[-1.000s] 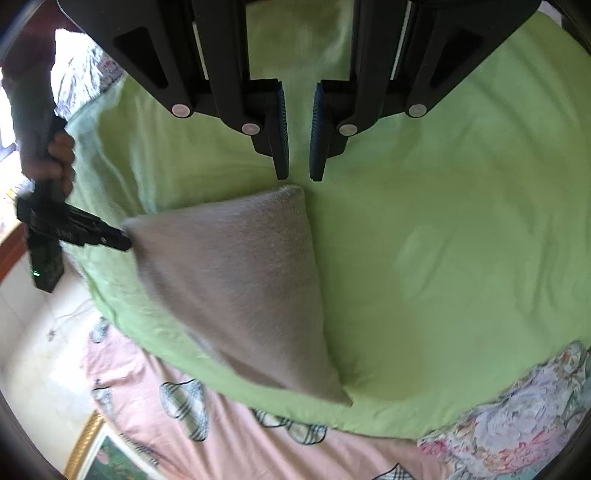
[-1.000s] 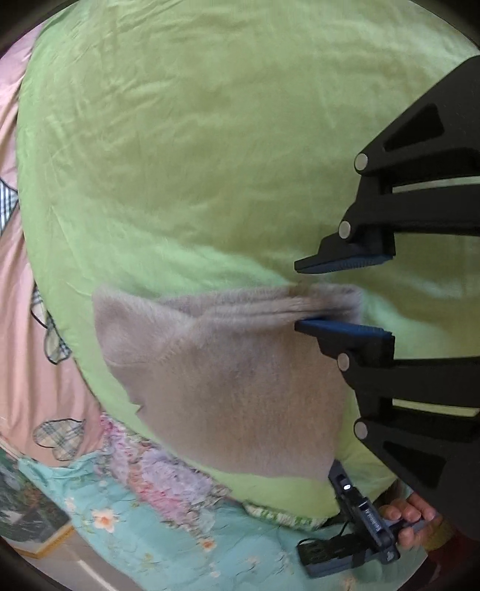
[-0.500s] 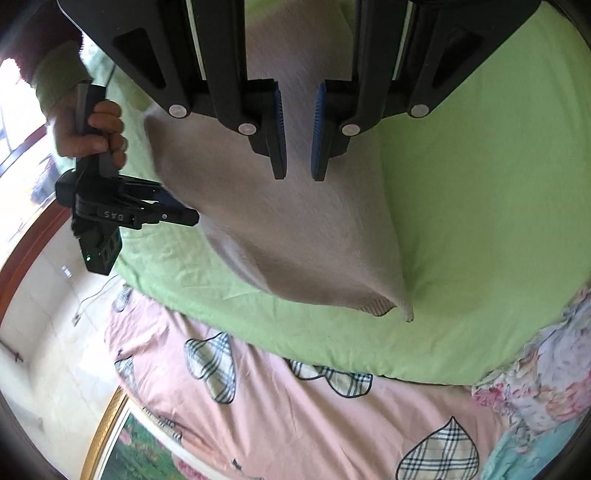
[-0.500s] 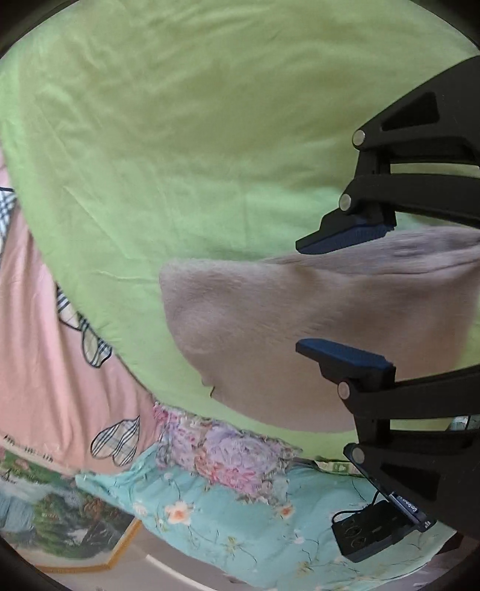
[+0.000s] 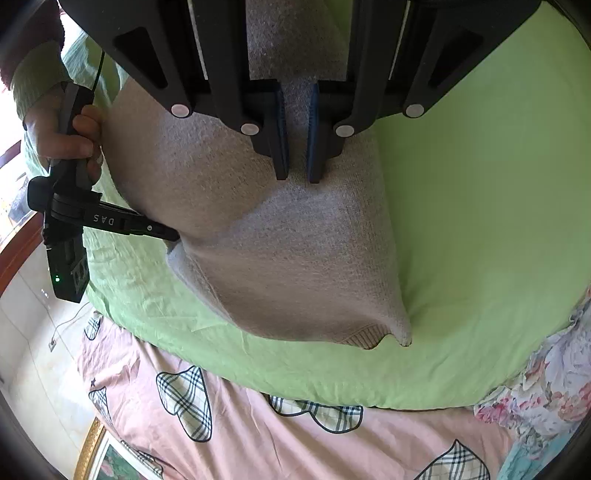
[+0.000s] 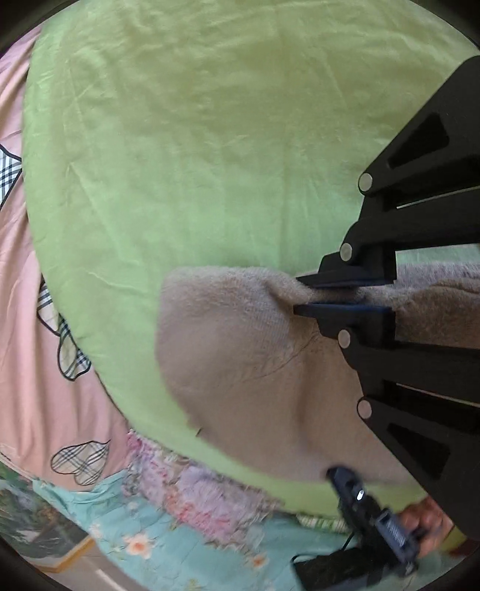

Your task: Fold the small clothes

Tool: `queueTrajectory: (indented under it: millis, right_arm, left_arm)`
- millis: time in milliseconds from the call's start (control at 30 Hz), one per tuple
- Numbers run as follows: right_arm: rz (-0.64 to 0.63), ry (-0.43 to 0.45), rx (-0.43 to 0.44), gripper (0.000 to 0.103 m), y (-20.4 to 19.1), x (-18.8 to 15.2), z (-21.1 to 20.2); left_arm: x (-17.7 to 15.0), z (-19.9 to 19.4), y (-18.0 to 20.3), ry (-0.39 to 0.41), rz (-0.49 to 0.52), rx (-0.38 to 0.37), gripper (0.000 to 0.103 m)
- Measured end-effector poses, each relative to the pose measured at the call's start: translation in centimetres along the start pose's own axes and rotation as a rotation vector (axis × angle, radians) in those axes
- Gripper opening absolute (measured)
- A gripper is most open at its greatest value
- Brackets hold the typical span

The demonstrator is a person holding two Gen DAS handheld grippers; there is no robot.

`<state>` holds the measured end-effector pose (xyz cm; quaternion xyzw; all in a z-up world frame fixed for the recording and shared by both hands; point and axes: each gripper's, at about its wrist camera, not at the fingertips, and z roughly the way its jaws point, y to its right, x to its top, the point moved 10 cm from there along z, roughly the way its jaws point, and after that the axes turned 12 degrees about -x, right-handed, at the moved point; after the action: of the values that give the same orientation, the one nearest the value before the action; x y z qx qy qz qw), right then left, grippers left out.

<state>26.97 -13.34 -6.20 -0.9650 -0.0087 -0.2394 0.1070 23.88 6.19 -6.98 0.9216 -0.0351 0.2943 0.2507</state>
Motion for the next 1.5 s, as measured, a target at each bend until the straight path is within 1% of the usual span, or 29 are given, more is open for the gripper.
queueTrajectory:
  millis: [67, 100, 133, 167, 233, 300, 367, 433, 500, 533, 567, 600, 633, 667, 700, 767, 833, 933, 1033, 1100, 1267, 1367, 1400, 1433, 1467, 1500]
  right_arm:
    - [0.002, 0.001, -0.005, 0.008, 0.0, 0.3, -0.3]
    - [0.004, 0.007, -0.008, 0.01, 0.0, 0.4, -0.6]
    - [0.015, 0.014, -0.004, 0.015, 0.2, 0.6, -1.2]
    - [0.032, 0.02, 0.001, 0.017, 0.5, 0.7, -1.9]
    - [0.062, 0.055, 0.006, 0.018, 0.8, 1.0, -4.1]
    - [0.062, 0.099, 0.031, 0.018, 0.6, 0.8, -6.5]
    - [0.019, 0.139, 0.089, 0.018, -1.1, -0.1, -9.1]
    - [-0.049, 0.142, 0.109, 0.018, -2.9, -1.7, -10.2]
    - [-0.096, 0.109, 0.113, 0.018, -4.0, -3.7, -10.0]
    - [-0.12, 0.088, 0.094, 0.018, -4.2, -5.0, -9.5]
    - [-0.138, 0.074, 0.06, 0.018, -3.9, -5.8, -8.9]
    - [-0.156, 0.057, 0.011, 0.018, -3.4, -6.7, -8.1]
    - [-0.173, 0.022, -0.058, 0.018, -2.2, -7.9, -7.0]
    - [-0.182, -0.007, -0.101, 0.018, -1.5, -8.6, -6.0]
    - [-0.189, -0.016, -0.122, 0.018, -0.8, -9.1, -5.1]
    - [-0.164, 0.009, -0.099, 0.018, -0.2, -8.9, -5.0]
    - [-0.138, 0.005, -0.08, 0.018, 0.2, -8.7, -5.2]
    - [-0.165, 0.011, -0.103, 0.018, 0.4, -9.4, -5.7]
    - [-0.138, 0.014, -0.095, 0.018, 1.0, -10.2, -5.9]
    - [-0.126, 0.019, -0.093, 0.018, 0.8, -10.1, -6.0]
    - [-0.13, 0.021, -0.114, 0.018, 0.3, -10.9, -7.3]
    - [-0.132, 0.027, -0.13, 0.019, 0.2, -11.6, -8.6]
    - [-0.133, 0.031, -0.129, 0.02, 0.0, -11.8, -9.1]
    - [-0.132, 0.035, -0.124, 0.02, -0.1, -12.2, -9.6]
    - [-0.13, 0.038, -0.118, 0.021, -0.2, -12.4, -10.0]
    - [-0.129, 0.043, -0.113, 0.021, -0.4, -12.7, -10.5]
  left_arm:
    - [0.1, -0.3, 0.1, 0.005, -0.003, 0.003, 0.01]
    - [0.2, -0.9, 0.4, 0.019, -0.004, 0.004, 0.01]
    - [0.0, -1.4, 0.7, 0.025, -0.005, 0.001, 0.009]
    - [0.0, -1.9, 1.0, 0.031, -0.006, -0.004, 0.009]
    - [-0.6, -3.3, 1.8, 0.051, -0.003, -0.023, 0.011]
    - [-1.6, -4.7, 2.9, 0.063, 0.008, -0.05, 0.011]
    - [-2.6, -5.5, 4.0, 0.07, 0.022, -0.081, 0.011]
    - [-4.1, -6.0, 4.9, 0.062, 0.031, -0.089, 0.011]
    - [-5.7, -5.9, 4.8, 0.035, 0.03, -0.066, 0.012]
    - [-6.3, -5.5, 4.5, 0.019, 0.025, -0.057, 0.012]
    - [-7.1, -5.1, 4.1, -0.002, 0.015, -0.037, 0.012]
    - [-8.2, -4.3, 3.1, -0.041, -0.003, 0.002, 0.012]
    - [-8.8, -4.0, 2.8, -0.056, -0.01, 0.012, 0.012]
    - [-9.1, -3.7, 2.6, -0.059, -0.013, 0.008, 0.012]
    - [-9.2, -3.7, 2.7, -0.051, -0.008, 0.008, 0.012]
    - [-9.3, -3.7, 2.9, -0.069, 0.008, 0.013, 0.012]
    - [-9.4, -4.0, 3.2, -0.072, 0.024, 0.027, 0.012]
    - [-10.0, -4.2, 3.2, -0.06, 0.012, 0.024, 0.012]
    - [-10.1, -4.3, 2.9, -0.05, -0.003, 0.029, 0.012]
    - [-10.1, -4.4, 2.8, -0.061, 0.008, 0.044, 0.012]
    - [-10.9, -5.7, 3.1, -0.059, 0.01, 0.042, 0.018]
    - [-11.7, -6.8, 3.4, -0.045, 0.016, 0.064, 0.025]
    - [-12.1, -7.3, 3.6, -0.039, 0.022, 0.082, 0.036]
    - [-12.4, -7.6, 3.7, -0.041, 0.025, 0.087, 0.049]
    - [-12.7, -7.9, 3.8, -0.034, 0.029, 0.103, 0.054]
    - [-13.1, -8.4, 3.9, -0.024, 0.039, 0.126, 0.056]
